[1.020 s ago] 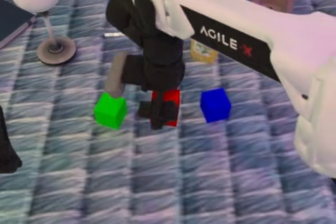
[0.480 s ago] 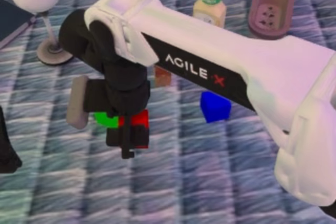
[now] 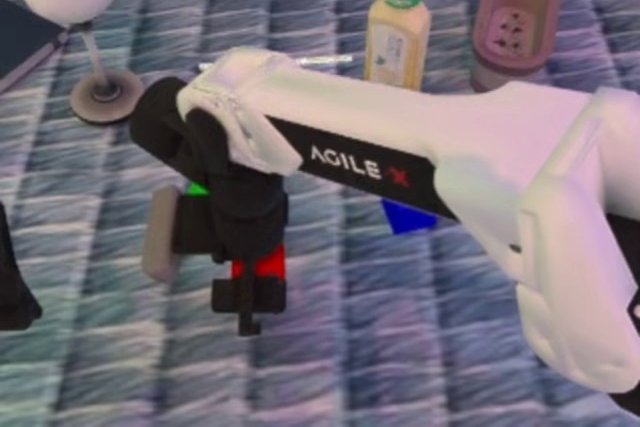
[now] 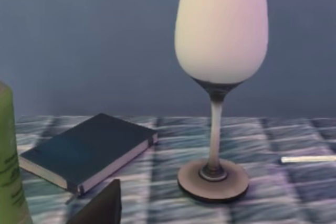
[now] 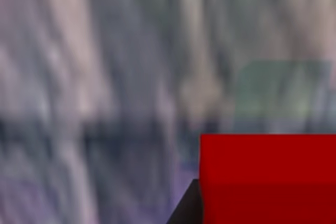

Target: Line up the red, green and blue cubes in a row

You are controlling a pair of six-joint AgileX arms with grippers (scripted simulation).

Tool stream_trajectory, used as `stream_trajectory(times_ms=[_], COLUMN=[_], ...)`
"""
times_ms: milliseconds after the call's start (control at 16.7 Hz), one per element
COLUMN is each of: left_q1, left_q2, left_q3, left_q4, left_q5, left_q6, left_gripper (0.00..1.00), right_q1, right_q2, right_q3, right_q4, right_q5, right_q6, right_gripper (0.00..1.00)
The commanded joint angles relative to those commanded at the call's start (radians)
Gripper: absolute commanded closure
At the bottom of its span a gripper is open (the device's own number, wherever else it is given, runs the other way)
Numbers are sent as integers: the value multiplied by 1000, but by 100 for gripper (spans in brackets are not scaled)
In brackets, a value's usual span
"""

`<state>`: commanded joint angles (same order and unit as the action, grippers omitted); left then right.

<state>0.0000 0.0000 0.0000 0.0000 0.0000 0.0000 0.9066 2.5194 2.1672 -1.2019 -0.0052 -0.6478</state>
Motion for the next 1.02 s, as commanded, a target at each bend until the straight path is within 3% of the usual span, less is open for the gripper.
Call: stream_trajectory(times_ms=[360, 1020], left_q1=[0, 0], left_q2=[0, 0], left_q3=[0, 0], left_q4=[0, 0], left_q5=[0, 0], left_q6=[0, 0], left_gripper=[0, 0], right_q1=[3, 3], right_q2=[3, 3], right_q3=[-40, -40], right_q4=[41, 41], right_q5=[1, 1], right_q6=[-2, -2], right_gripper=[100, 17])
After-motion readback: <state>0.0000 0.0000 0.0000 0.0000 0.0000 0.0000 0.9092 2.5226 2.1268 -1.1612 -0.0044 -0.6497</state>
